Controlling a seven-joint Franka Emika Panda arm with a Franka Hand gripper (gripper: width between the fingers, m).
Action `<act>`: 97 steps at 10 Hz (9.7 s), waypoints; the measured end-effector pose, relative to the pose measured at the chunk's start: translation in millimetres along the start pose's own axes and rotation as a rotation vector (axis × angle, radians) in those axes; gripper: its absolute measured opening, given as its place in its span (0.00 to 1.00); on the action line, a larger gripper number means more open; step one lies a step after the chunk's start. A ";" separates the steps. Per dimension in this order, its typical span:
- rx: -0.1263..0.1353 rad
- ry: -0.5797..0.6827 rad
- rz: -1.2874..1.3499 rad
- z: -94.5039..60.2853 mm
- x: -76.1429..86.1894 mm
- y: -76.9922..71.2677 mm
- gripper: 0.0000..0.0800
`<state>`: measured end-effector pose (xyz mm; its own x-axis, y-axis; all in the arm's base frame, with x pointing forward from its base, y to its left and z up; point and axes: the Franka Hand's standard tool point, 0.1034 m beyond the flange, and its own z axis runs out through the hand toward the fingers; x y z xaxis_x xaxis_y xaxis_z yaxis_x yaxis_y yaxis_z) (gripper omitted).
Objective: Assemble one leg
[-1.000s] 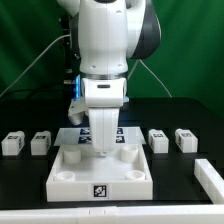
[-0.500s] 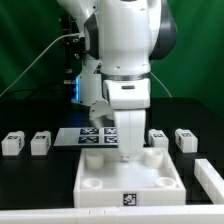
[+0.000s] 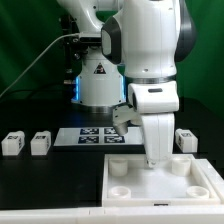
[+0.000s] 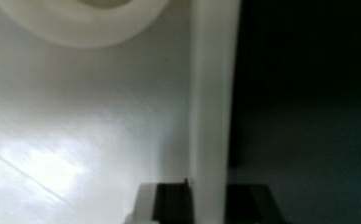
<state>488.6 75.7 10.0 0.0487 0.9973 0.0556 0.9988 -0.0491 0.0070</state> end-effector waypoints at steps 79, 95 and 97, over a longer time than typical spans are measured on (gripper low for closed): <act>0.244 -0.254 1.409 -119.2 85.7 -25.2 0.36; -0.228 0.349 1.416 -180.1 91.1 110.3 0.36; -0.285 0.429 1.383 -161.0 97.0 96.8 0.36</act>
Offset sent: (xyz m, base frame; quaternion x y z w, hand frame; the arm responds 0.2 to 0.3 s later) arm 0.0171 0.0205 -0.0063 -0.0402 0.0125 -0.0400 0.9983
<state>588.5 158.8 176.8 0.8829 0.0597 0.4658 0.1235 -0.9865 -0.1076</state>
